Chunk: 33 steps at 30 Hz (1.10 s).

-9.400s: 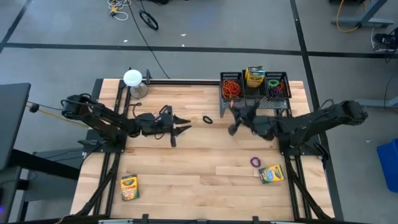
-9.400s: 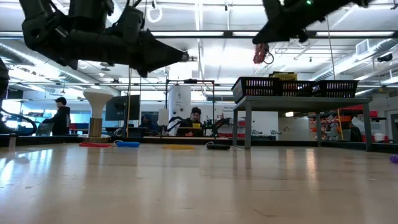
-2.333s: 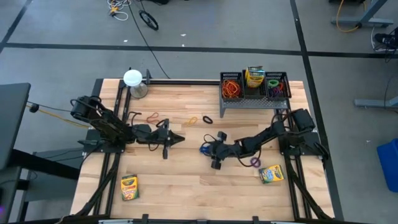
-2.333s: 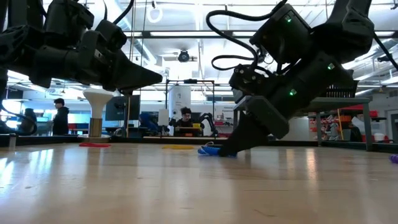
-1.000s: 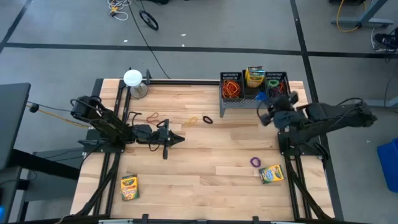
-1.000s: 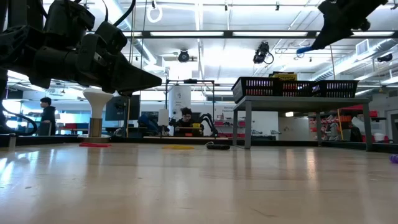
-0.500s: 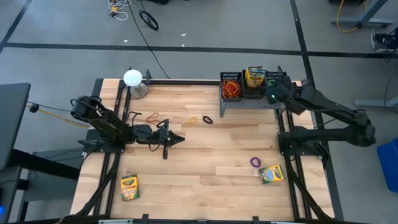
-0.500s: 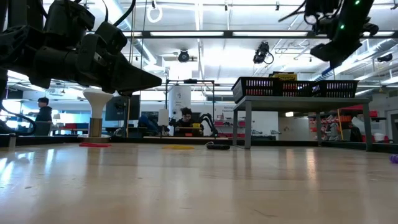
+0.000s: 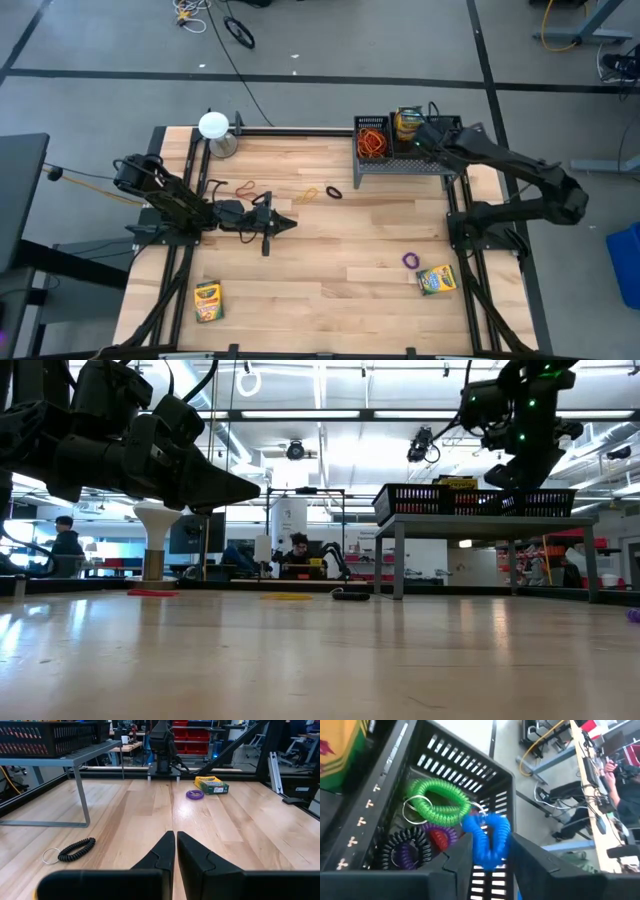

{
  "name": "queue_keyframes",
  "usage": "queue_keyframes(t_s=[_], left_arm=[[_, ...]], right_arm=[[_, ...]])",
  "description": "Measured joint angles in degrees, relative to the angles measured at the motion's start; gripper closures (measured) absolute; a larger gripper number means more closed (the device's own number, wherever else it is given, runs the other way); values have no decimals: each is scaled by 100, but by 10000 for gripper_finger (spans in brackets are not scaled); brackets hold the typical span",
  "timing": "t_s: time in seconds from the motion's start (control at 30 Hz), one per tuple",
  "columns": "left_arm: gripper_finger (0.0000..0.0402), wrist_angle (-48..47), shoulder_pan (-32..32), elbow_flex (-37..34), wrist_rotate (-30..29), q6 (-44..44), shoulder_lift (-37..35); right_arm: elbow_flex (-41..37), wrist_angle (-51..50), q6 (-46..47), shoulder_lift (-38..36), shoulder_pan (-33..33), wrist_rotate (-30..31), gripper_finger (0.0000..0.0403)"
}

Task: Pick & Place Office Desk Supplies
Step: Put the blue spring keychain into the right black bin on the shelf, then put the purple spring keychain into the right black bin on the shelf

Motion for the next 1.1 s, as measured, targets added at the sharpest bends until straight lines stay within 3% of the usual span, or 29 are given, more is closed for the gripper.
queue_keyframes(t_s=[0.43, 0.53, 0.7, 1.0, 1.1], left_arm=[[378, 0, 0, 0, 0, 0, 2], [378, 2, 0, 0, 0, 0, 1], [378, 2, 2, 0, 0, 0, 2], [378, 2, 2, 0, 0, 0, 0], [378, 2, 2, 0, 0, 0, 2]], right_arm=[[0, -341, 11, -183, -37, 44, 159], [0, -533, 17, -404, -35, -386, 158], [0, -818, 39, -851, 282, -878, 210], [0, -771, 227, -1578, 1843, -1213, 382], [0, -550, 281, -1583, 2577, -1450, 392]])
